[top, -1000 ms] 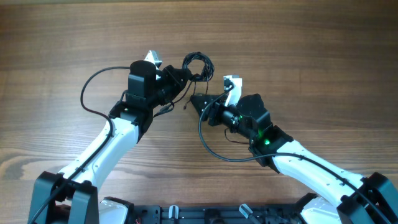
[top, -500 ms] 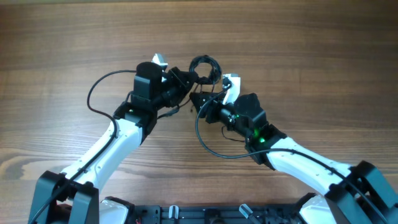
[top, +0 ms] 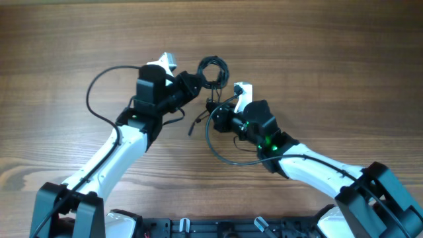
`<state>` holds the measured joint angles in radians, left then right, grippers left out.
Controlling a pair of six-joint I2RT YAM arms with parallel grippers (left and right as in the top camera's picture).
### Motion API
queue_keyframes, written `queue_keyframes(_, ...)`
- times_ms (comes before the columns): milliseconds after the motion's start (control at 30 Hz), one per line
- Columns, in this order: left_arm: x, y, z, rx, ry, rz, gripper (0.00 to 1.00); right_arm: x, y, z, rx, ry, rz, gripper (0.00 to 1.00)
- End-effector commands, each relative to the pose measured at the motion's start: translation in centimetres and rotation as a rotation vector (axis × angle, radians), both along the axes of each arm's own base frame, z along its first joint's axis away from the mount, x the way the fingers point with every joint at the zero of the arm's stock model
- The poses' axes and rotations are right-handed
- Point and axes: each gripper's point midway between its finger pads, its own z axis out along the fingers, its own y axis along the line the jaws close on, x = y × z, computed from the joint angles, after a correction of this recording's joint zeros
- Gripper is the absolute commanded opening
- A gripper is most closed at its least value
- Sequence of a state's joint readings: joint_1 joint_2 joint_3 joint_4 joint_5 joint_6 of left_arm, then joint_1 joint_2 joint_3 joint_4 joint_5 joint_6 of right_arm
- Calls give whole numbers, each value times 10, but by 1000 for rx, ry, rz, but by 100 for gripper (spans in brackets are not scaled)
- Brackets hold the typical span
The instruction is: Untangle cables
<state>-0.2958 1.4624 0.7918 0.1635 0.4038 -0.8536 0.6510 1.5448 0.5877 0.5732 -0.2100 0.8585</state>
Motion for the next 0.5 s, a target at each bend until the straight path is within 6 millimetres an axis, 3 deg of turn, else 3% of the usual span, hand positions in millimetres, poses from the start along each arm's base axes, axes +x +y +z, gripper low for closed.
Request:
queue_keyframes(0, 14, 23, 13, 206, -227, -86, 4, -13, -2, -12, 38, 109, 128, 5)
queue_keyframes(67, 12, 23, 15, 246, -287, -157, 4, -18, -7, -3, 109, 139, 223, 5)
queue_keyframes(200, -11, -2, 23, 233, -416, -395, 4, -14, -20, 17, 235, 188, 267, 5)
queue_keyframes(400, -26, -14, 29, 213, -494, -519, 4, 3, -20, 65, 362, 39, 249, 4)
queue_keyframes(467, -32, -18, 31, 186, -499, -550, 4, 15, -26, 60, 349, 42, 165, 5)
